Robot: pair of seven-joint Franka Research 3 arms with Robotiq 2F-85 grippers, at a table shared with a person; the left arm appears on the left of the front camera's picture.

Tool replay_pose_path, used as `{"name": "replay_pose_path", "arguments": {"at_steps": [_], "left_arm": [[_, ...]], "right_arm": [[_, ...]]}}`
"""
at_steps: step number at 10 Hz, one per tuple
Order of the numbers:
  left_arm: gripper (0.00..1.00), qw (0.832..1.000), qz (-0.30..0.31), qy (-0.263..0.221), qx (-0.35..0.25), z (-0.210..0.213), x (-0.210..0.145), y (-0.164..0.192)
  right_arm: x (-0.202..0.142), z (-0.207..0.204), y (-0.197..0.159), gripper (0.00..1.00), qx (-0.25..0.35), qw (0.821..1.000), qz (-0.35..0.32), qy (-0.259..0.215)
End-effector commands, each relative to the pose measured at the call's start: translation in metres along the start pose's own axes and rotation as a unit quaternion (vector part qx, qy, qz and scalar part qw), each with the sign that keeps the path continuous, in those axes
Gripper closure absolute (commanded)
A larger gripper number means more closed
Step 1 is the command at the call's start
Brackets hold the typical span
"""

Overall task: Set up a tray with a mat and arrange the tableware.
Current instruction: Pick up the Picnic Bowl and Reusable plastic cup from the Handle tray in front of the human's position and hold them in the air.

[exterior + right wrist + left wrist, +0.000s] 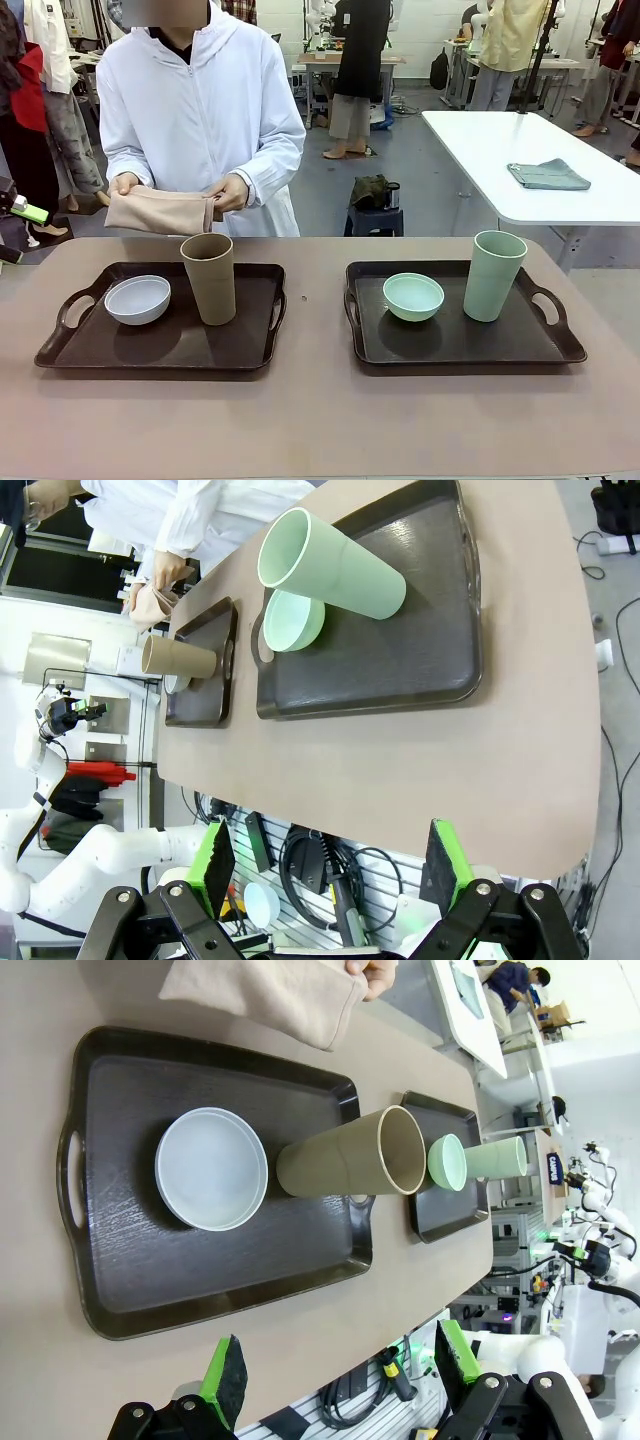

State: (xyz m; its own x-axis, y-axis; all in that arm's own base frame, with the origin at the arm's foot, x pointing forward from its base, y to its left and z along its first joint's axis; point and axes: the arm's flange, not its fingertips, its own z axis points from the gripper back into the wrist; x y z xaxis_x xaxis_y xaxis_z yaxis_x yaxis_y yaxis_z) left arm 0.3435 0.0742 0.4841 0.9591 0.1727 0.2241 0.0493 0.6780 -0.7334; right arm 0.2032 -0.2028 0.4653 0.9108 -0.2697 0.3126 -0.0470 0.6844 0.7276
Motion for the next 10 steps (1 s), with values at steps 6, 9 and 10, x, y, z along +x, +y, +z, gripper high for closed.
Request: {"name": "replay_pose_path", "arguments": {"at_steps": [6, 9, 10], "left_arm": [[0.00, 1.000, -0.009, -0.002, -0.010, 0.0014, -0.0012, 0.0008], [0.00, 1.000, -0.009, -0.002, -0.010, 0.0014, -0.0012, 0.0008], [0.00, 1.000, -0.009, -0.002, -0.010, 0.0014, -0.0012, 0.0008]], "right_arm": [[0.0016, -0.0004, -0.0009, 0.00, 0.014, 1.000, 0.008, -0.003], [0.0016, -0.0004, -0.0009, 0.00, 0.014, 1.000, 0.008, -0.003], [0.0000, 0.0000, 0.0000, 0.00, 0.000, 1.000, 0.000, 0.000]]}}
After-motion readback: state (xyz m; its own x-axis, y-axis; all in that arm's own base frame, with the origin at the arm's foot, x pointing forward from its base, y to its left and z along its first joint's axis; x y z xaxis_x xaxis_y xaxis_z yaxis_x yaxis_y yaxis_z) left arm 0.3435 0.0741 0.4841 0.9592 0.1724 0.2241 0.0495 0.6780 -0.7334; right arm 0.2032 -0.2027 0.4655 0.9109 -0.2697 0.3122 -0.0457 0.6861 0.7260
